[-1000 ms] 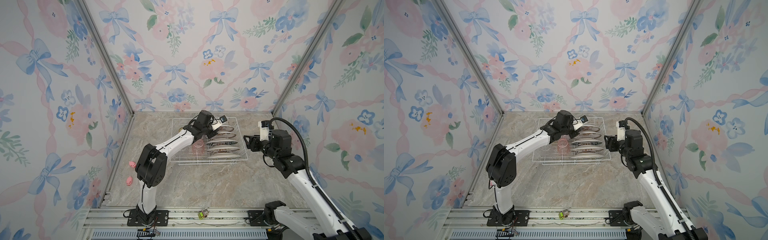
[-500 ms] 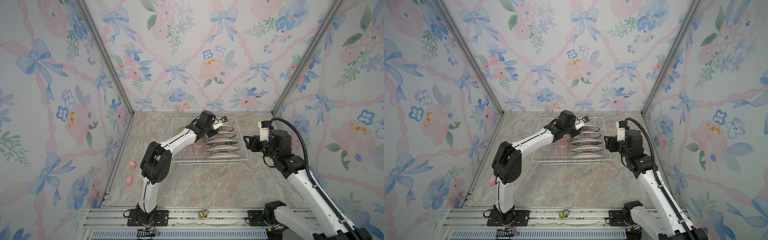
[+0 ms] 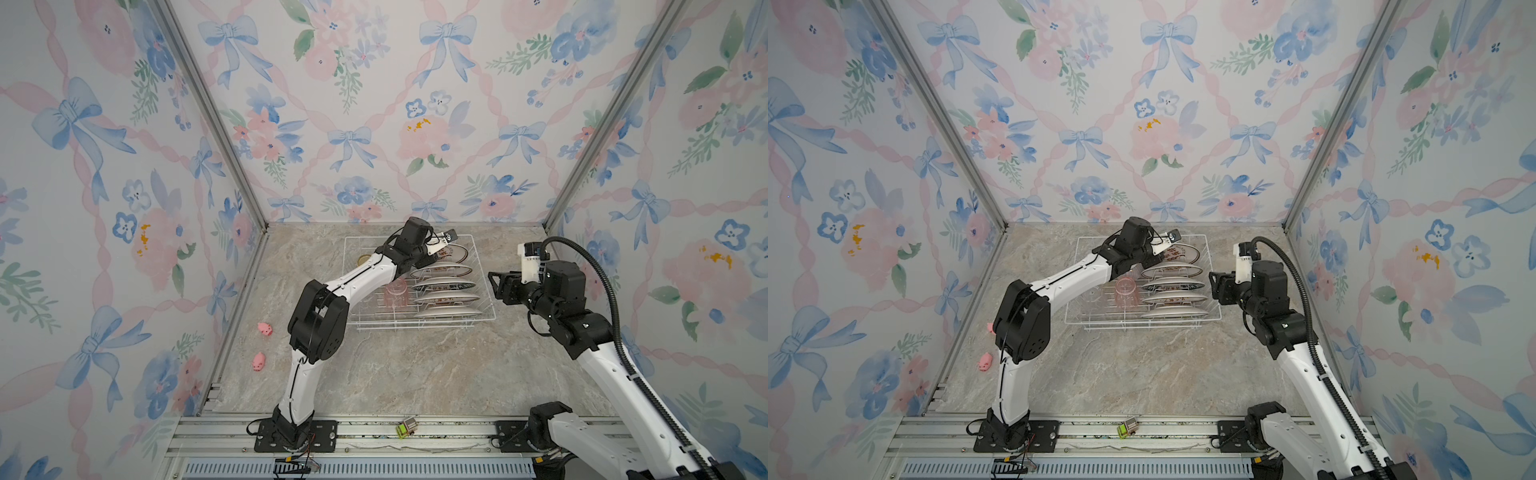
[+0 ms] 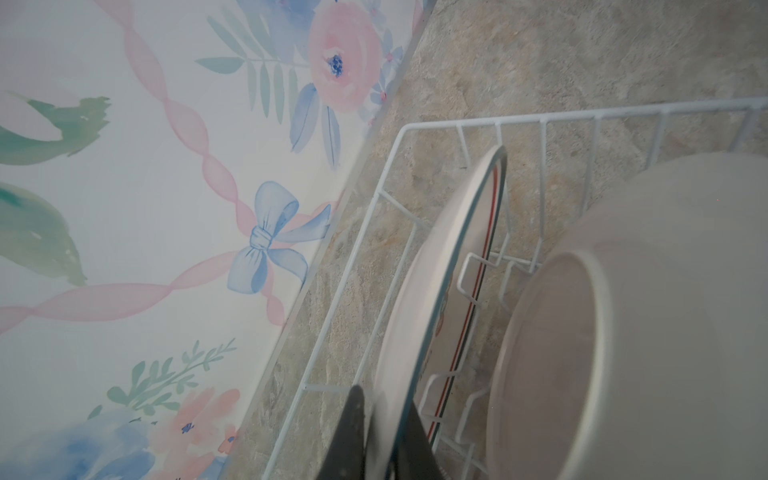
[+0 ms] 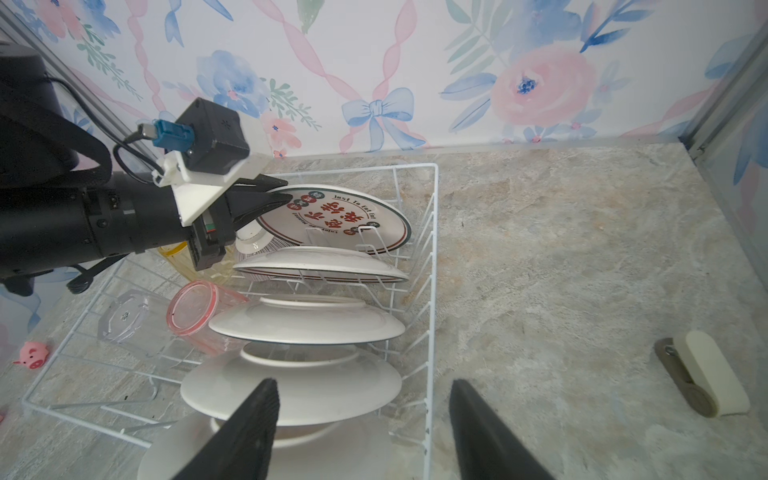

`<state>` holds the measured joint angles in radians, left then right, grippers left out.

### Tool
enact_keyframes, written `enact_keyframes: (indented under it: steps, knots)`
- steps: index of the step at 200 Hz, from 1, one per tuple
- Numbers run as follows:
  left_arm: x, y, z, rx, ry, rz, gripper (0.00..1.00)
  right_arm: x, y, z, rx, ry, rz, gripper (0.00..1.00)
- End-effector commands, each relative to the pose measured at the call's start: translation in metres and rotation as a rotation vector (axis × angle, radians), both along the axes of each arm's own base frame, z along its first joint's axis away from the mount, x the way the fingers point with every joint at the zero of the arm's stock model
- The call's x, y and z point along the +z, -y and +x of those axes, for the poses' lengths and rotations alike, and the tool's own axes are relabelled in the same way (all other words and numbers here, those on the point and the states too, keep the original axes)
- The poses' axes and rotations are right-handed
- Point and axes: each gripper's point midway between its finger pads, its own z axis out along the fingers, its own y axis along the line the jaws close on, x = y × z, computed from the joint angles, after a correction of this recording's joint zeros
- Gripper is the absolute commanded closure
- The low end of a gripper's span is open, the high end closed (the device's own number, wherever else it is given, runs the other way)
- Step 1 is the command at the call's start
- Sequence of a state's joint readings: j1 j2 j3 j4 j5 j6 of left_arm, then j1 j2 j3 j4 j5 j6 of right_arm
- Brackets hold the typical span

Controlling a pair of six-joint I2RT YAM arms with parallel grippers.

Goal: Unload the mixed dishes from the dish rack
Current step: 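Lower the left gripper onto the printed plate's rim and close it, then lift the printed plate with the left gripper while the right gripper approaches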

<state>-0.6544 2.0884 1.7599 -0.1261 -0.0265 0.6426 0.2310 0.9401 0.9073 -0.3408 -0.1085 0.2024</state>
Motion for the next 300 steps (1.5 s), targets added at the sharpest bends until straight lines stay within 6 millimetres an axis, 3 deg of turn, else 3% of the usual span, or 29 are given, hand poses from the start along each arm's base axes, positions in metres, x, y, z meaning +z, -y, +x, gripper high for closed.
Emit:
enact_keyframes:
  steps: [1, 40, 86, 158, 220, 300]
  knots:
    - [-0.01, 0.006, 0.0, 0.003, -0.026, -0.002, 0.92, 0.006, -0.002, -0.003, -0.001, 0.005, 0.01, 0.33]
    - [-0.012, 0.007, 0.001, 0.01, 0.003, 0.029, 0.95, 0.005, -0.001, -0.003, -0.004, 0.005, 0.016, 0.33]
    - [-0.009, 0.009, 0.002, 0.048, 0.161, 0.068, 0.98, 0.002, -0.002, -0.003, -0.003, -0.001, 0.014, 0.33]
    - [0.041, -0.003, 0.001, 0.124, 0.313, -0.03, 0.99, 0.002, 0.0, -0.005, -0.011, 0.005, 0.013, 0.33]
    - [0.075, -0.008, -0.013, 0.123, 0.362, -0.089, 0.99, 0.005, -0.001, -0.006, -0.007, 0.008, 0.02, 0.33]
    - [0.152, -0.024, -0.039, 0.14, 0.432, -0.231, 0.99, 0.006, -0.006, -0.003, 0.013, 0.011, 0.041, 0.33]
